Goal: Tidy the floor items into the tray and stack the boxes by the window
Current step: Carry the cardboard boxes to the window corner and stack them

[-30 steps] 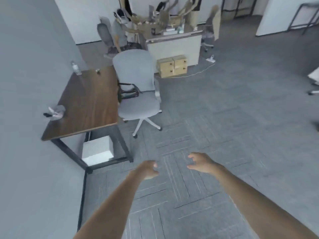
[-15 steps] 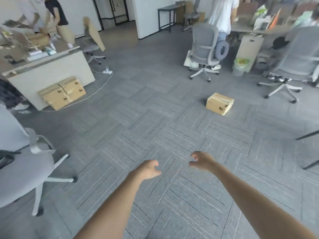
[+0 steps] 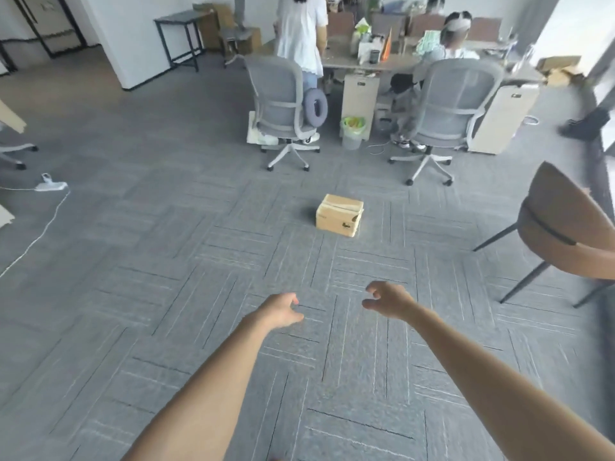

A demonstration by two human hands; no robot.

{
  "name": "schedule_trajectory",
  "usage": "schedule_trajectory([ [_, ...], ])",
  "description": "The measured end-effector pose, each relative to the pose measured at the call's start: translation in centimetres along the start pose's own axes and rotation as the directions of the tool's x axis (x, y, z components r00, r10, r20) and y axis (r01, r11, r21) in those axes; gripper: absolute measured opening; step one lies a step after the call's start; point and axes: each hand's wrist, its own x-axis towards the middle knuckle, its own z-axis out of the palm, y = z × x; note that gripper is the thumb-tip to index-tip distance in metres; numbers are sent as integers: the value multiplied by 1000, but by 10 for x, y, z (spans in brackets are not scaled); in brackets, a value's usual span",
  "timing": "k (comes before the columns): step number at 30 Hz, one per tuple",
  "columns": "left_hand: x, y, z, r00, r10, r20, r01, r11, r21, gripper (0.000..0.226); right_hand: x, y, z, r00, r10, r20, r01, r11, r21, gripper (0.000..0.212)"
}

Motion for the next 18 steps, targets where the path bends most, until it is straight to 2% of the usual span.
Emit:
schedule_trajectory([
  [11, 237, 54, -142, 997, 42, 58, -48, 994, 102, 47, 232, -10, -89, 995, 84, 56, -87, 994, 66, 52],
  [18, 398, 127, -227, 996, 18, 82, -27, 993, 114, 47, 401, -2, -182, 991, 102, 91, -109, 991, 75, 51],
])
